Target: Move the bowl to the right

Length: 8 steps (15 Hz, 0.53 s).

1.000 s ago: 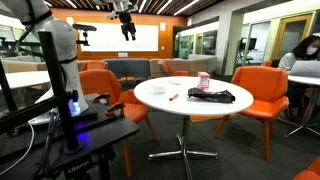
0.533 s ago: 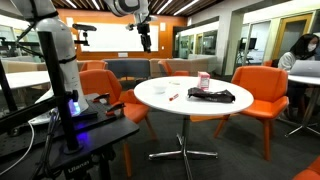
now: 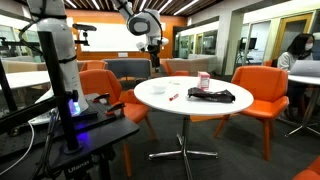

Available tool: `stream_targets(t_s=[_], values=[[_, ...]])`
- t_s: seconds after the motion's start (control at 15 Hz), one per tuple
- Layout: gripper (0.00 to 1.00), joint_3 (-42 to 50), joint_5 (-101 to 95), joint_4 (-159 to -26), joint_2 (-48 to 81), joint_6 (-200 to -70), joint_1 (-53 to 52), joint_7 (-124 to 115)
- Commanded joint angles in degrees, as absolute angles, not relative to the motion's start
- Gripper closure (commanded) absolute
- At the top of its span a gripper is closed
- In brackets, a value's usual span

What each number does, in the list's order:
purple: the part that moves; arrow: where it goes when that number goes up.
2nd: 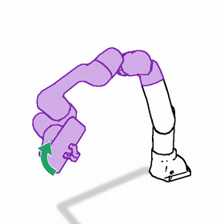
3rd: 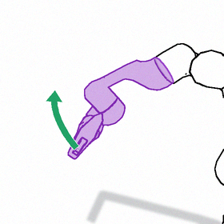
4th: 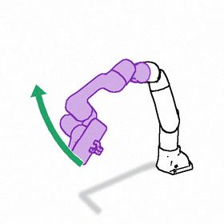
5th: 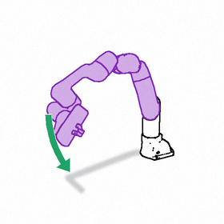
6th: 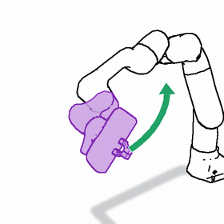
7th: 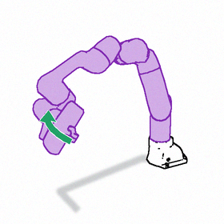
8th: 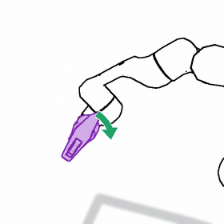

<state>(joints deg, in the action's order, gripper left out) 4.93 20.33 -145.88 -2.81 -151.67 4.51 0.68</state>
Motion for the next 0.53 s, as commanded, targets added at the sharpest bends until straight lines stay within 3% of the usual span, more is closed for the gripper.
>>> stream_targets(t_s=[0.0, 0.47], values=[[0.00, 5.3, 28.9, -141.3, 4.9, -150.1, 4.7, 8.3], [0.00, 1.6, 32.9, -132.6, 18.5, -148.0, 9.4, 11.6]])
